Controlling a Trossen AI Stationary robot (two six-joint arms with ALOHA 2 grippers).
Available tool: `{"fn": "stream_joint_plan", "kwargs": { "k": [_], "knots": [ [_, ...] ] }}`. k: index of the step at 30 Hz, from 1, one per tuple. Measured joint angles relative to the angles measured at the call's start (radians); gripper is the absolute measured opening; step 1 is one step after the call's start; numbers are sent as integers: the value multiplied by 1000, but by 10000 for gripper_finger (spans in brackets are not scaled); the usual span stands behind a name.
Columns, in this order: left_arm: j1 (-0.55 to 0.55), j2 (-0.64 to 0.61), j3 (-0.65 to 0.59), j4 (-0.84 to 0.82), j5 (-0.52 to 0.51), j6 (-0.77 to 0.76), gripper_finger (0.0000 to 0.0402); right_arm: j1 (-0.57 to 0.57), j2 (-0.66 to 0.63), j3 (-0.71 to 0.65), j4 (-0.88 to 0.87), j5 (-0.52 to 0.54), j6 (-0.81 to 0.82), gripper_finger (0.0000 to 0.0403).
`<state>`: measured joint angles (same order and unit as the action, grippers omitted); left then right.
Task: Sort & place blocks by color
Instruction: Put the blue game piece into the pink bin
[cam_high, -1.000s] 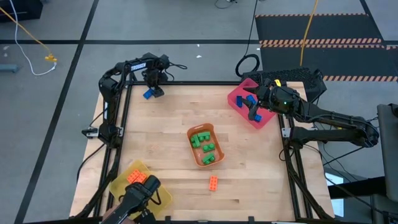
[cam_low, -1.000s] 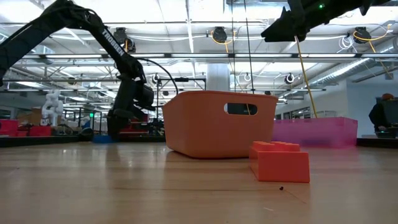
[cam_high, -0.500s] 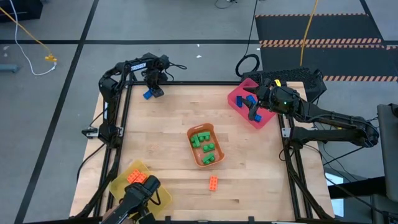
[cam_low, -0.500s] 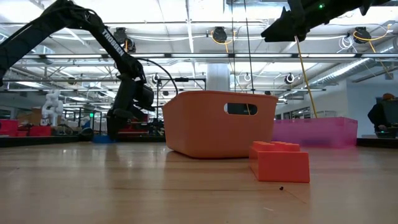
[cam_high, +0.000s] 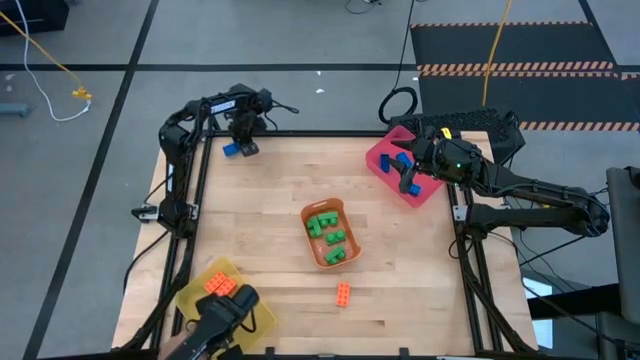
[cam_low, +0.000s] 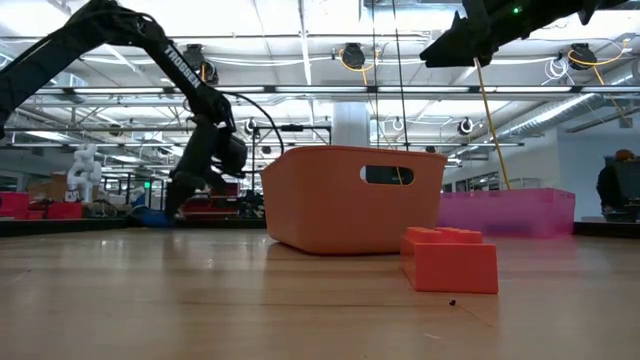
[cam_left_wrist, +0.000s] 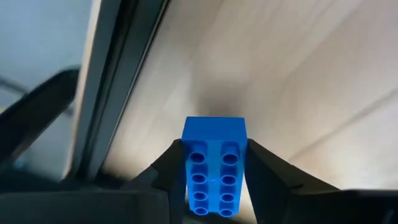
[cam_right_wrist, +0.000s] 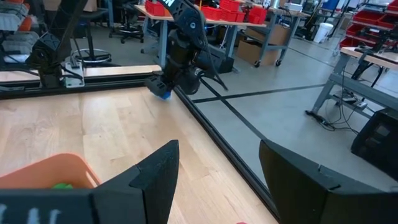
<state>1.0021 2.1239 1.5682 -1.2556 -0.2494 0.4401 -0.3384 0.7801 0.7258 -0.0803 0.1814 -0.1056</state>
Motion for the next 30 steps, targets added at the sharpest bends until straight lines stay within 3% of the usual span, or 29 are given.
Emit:
{"fn": "stream_joint_plan", "kwargs": {
  "k": [3, 10, 17, 24, 27, 30],
  "knots": [
    [-10, 0, 26, -63, -48, -15, 141, 0, 0, 0, 0, 0, -10, 216],
    [-45, -62, 90, -86, -22, -32, 127, -1, 0, 0, 1, 0, -15, 216],
    [-142, -181, 207, -59, 188, -32, 139, -1, 2, 0, 1, 0, -35, 216],
    [-316, -355, 304, 201, 504, -74, 131, -1, 58, 0, 50, -2, -35, 216],
    [-417, -415, 308, 331, 519, -133, 130, -1, 109, -4, 111, -3, 8, 216],
    [-521, -440, 308, 433, 517, -202, 132, -1, 164, -54, 300, -4, 86, 216]
  ]
}}
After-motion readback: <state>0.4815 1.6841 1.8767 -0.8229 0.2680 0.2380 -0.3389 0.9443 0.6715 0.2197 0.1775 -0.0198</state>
